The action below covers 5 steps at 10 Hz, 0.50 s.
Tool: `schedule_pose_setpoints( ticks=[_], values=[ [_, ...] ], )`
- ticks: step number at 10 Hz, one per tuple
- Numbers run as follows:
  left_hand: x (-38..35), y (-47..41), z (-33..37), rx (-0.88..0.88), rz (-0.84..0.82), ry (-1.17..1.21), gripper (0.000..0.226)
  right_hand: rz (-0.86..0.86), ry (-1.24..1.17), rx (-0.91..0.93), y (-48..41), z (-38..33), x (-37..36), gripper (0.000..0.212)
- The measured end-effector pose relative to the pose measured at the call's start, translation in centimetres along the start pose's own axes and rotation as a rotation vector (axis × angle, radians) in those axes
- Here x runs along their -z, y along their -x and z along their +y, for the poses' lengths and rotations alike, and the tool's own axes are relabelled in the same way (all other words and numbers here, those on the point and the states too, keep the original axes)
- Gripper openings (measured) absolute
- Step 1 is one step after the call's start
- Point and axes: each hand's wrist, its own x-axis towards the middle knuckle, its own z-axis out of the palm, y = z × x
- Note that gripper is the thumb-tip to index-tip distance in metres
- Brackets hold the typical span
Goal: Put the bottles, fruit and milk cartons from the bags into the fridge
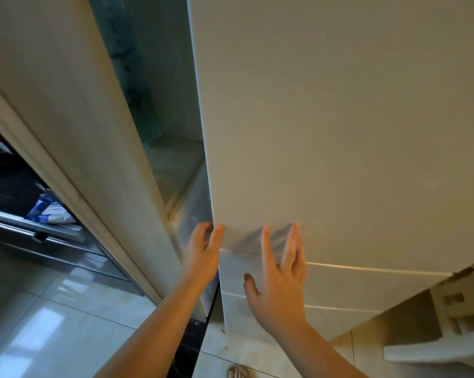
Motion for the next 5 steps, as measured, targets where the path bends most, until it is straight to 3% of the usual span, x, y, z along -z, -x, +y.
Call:
schedule_pose_setpoints(
  ticks=[2,5],
  values=[
    [0.6,2.0,0.5,-0.061,-0.052,-0.034,0.025,-0.074,-0.009,0.010,0.5,0.1,1.8,0.088],
    [4.1,10.7,-1.4,-0.253,-0.260,-0.307,0.071,-0.083,0.028,-0.065,8.3,-0.5,5.3,0.077]
  ],
)
